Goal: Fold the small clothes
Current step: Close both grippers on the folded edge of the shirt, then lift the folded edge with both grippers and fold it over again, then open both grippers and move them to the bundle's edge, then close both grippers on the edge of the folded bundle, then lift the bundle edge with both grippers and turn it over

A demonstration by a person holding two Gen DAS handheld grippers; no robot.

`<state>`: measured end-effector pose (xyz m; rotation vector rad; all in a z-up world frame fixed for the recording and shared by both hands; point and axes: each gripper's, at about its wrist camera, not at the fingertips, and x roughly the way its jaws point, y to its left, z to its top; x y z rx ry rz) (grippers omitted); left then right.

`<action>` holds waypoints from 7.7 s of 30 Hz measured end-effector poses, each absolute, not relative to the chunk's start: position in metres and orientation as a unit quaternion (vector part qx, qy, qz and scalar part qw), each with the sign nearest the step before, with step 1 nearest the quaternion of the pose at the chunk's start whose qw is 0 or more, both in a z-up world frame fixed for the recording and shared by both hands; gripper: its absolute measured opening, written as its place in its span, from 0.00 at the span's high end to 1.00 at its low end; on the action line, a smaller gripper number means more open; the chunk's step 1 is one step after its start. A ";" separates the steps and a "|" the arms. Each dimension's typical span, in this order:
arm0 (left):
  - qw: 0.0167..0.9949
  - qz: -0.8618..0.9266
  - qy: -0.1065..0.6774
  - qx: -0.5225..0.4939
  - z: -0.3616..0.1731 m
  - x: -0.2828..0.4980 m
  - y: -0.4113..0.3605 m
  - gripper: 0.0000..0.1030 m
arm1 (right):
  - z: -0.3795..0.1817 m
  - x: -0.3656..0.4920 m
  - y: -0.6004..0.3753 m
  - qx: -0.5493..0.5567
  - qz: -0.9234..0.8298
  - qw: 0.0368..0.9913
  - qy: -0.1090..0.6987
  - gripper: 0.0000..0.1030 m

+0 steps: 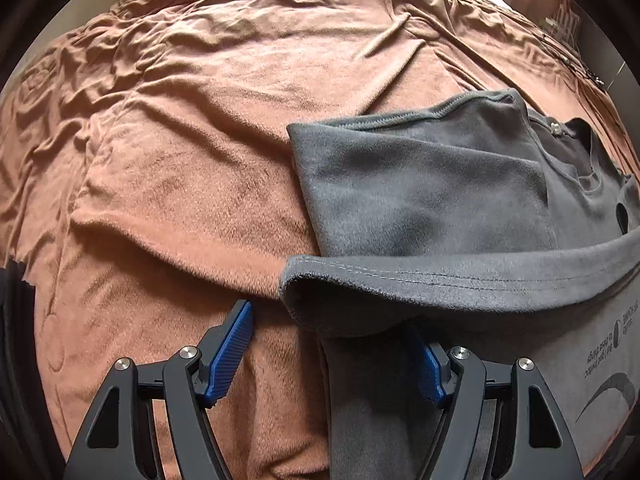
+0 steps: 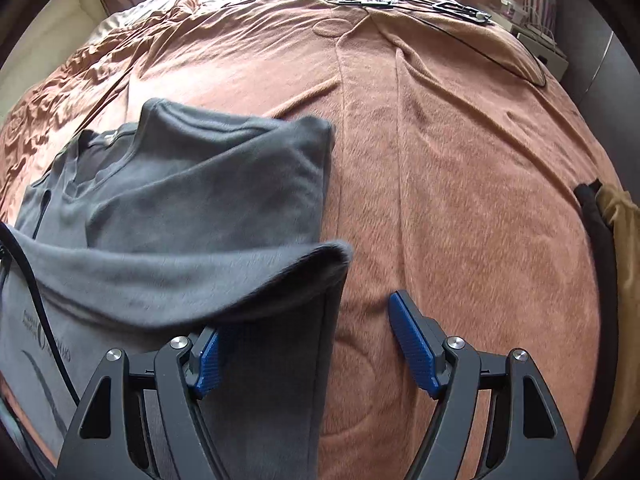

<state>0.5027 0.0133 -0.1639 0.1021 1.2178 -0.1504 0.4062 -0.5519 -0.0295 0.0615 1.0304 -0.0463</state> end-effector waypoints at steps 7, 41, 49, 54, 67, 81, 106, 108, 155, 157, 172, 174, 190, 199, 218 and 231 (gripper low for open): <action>0.830 -0.051 0.555 0.002 -0.162 0.535 0.024 0.32 | -0.037 0.436 -0.558 0.059 -0.046 0.876 0.476 0.35; 0.887 -0.086 0.440 -0.110 -0.072 0.500 0.059 0.94 | 0.029 0.373 -0.571 0.098 0.001 0.921 0.376 0.96; 0.904 -0.079 0.406 -0.107 -0.033 0.522 0.051 0.94 | 0.058 0.369 -0.569 0.089 -0.012 0.937 0.338 0.96; 0.905 -0.071 0.409 -0.097 -0.034 0.552 0.043 0.94 | 0.057 0.393 -0.570 0.088 -0.018 0.936 0.339 0.96; 0.866 -0.039 0.495 -0.062 -0.127 0.629 0.029 0.94 | -0.003 0.501 -0.564 0.059 -0.038 0.905 0.421 0.96; 0.857 -0.013 0.515 -0.034 -0.149 0.663 0.025 0.94 | -0.028 0.539 -0.561 0.047 -0.063 0.898 0.432 0.96; 0.851 -0.031 0.522 -0.048 -0.093 0.545 0.043 0.59 | 0.010 0.423 -0.580 0.108 -0.023 0.886 0.450 0.52; 0.851 -0.032 0.522 -0.049 -0.091 0.529 0.043 0.59 | 0.012 0.405 -0.584 0.120 -0.020 0.886 0.448 0.51; 0.780 -0.075 0.508 -0.357 -0.156 0.323 0.056 0.47 | -0.075 0.193 -0.608 0.425 0.029 0.825 0.372 0.29; 0.775 -0.069 0.505 -0.373 -0.163 0.325 0.061 0.52 | -0.078 0.196 -0.609 0.434 0.032 0.821 0.369 0.30; 0.781 -0.042 0.468 -0.411 -0.175 0.335 0.072 0.70 | -0.091 0.212 -0.603 0.454 0.014 0.811 0.369 0.83; 0.783 -0.033 0.466 -0.411 -0.175 0.332 0.075 0.87 | -0.089 0.213 -0.603 0.448 0.012 0.812 0.374 0.94; 0.816 -0.061 0.419 -0.395 -0.117 0.294 0.100 0.96 | -0.061 0.179 -0.587 0.404 0.030 0.838 0.366 0.98; 0.812 -0.069 0.422 -0.396 -0.114 0.244 0.124 0.96 | -0.055 0.152 -0.583 0.388 0.036 0.839 0.380 0.98; 0.772 -0.081 0.456 -0.436 -0.163 0.207 0.139 0.52 | -0.022 0.133 -0.565 0.283 -0.036 0.865 0.412 0.52; 0.726 -0.082 0.446 -0.517 -0.184 0.204 0.143 0.64 | 0.008 0.174 -0.459 0.179 0.075 0.887 0.418 0.52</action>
